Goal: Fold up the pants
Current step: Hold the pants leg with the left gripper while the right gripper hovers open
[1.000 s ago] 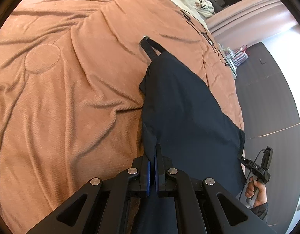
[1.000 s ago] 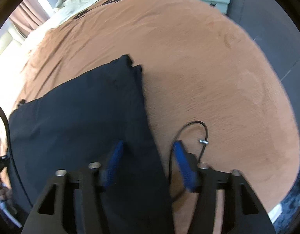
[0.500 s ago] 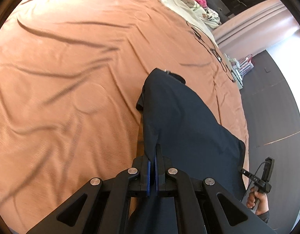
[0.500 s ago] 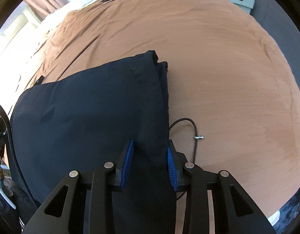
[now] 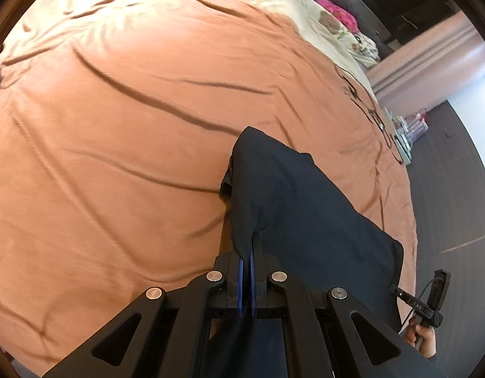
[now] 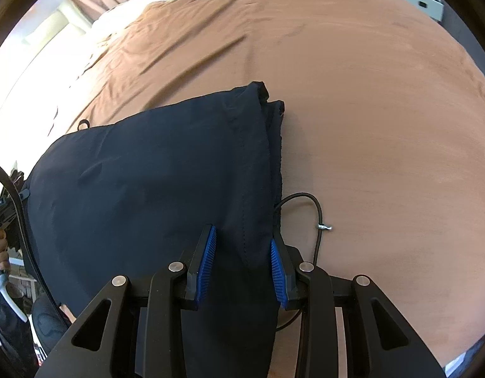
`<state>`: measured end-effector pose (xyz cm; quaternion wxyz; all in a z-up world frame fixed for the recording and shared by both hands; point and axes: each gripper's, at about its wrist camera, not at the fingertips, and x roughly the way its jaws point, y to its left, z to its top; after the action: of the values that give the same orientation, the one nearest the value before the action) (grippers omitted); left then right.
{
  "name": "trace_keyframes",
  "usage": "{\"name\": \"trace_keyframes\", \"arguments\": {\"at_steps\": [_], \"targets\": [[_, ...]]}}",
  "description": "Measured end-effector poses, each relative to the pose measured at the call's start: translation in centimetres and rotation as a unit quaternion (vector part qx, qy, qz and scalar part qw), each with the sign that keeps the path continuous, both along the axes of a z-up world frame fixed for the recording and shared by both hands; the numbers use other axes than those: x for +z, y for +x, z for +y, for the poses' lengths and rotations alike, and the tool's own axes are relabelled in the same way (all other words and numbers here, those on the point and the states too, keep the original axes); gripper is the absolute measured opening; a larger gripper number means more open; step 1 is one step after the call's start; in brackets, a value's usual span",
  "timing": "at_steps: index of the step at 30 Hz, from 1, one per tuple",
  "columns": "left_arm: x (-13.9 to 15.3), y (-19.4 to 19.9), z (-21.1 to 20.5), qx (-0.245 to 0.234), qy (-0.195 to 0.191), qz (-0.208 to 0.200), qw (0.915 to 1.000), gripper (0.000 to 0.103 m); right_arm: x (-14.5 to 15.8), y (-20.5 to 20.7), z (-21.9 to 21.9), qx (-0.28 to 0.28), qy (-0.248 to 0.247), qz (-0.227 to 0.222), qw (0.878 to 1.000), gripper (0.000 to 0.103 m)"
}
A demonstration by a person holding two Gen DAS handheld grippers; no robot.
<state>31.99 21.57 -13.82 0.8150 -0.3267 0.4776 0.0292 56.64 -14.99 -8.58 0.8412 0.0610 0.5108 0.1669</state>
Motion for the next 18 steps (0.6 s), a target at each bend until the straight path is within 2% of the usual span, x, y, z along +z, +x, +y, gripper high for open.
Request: {"name": "trace_keyframes", "arguments": {"at_steps": [10,18], "targets": [[-1.1,-4.6,6.8,0.05,0.004,0.014,0.9986,0.003,-1.3,1.4,7.7,0.056,-0.001,0.002,0.998,0.031],[-1.5,-5.8,9.6,0.057,0.006,0.018,0.9982,0.003,-2.1,0.9,11.7,0.077,-0.002,0.003,0.997,0.031]]}}
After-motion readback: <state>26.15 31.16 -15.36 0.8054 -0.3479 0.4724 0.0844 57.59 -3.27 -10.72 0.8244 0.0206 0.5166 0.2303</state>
